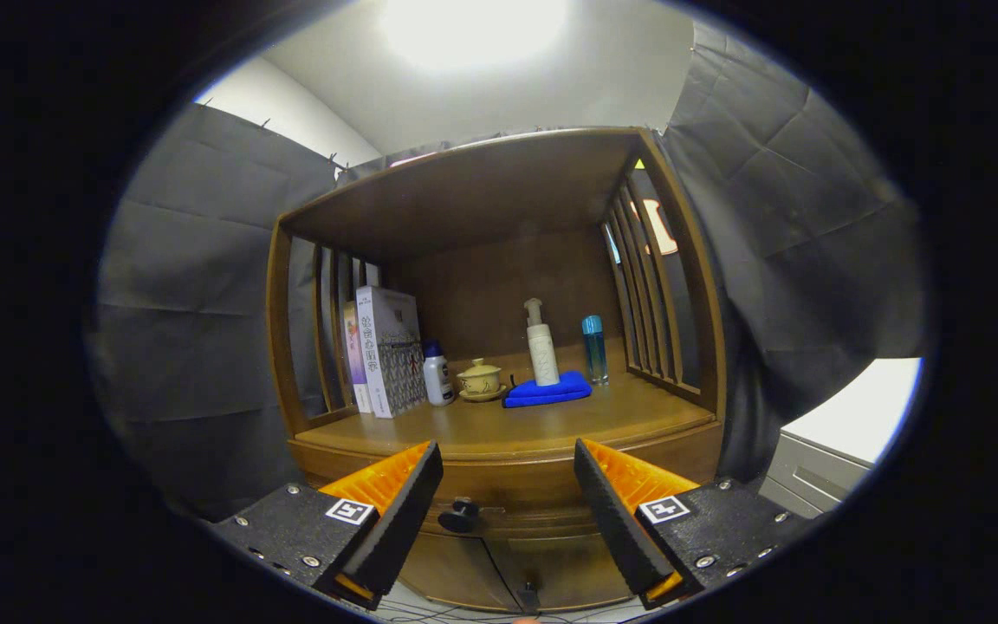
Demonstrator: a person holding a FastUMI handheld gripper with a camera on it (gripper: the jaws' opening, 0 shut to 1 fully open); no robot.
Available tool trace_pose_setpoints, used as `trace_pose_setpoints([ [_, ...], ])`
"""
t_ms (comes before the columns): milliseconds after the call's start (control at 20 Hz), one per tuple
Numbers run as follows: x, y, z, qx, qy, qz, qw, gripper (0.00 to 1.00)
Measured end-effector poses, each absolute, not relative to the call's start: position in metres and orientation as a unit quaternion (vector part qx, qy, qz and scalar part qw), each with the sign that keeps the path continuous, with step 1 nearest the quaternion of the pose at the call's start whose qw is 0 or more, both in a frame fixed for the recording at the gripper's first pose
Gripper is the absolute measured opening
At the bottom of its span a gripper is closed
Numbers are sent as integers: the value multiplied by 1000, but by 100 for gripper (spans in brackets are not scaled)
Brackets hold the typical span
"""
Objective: Pull open the drawer, take out the items inside it, and place them on the countertop above the cabinet.
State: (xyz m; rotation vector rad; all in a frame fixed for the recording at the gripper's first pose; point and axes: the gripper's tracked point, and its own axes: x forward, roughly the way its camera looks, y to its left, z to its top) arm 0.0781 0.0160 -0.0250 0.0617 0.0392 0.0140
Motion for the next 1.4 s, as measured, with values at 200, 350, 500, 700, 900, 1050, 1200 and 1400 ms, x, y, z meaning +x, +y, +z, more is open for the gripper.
trace_pose_setpoints([
  [200, 105, 29, -45, 29, 39, 15, 999, 96],
  [350, 125, 42, -61, 21, 51, 17, 998, 94],
  [500, 138, 51, -83, 21, 68, 18, 997, 94],
  [700, 144, 59, -117, -2, 99, 19, 995, 87],
  [900, 140, 71, -150, -1, 131, 27, 991, 82],
  [1050, 138, 78, -162, 14, 146, 30, 989, 67],
  [1200, 137, 80, -161, 21, 146, 28, 989, 47],
  [1400, 134, 81, -162, 25, 155, 29, 987, 41],
])
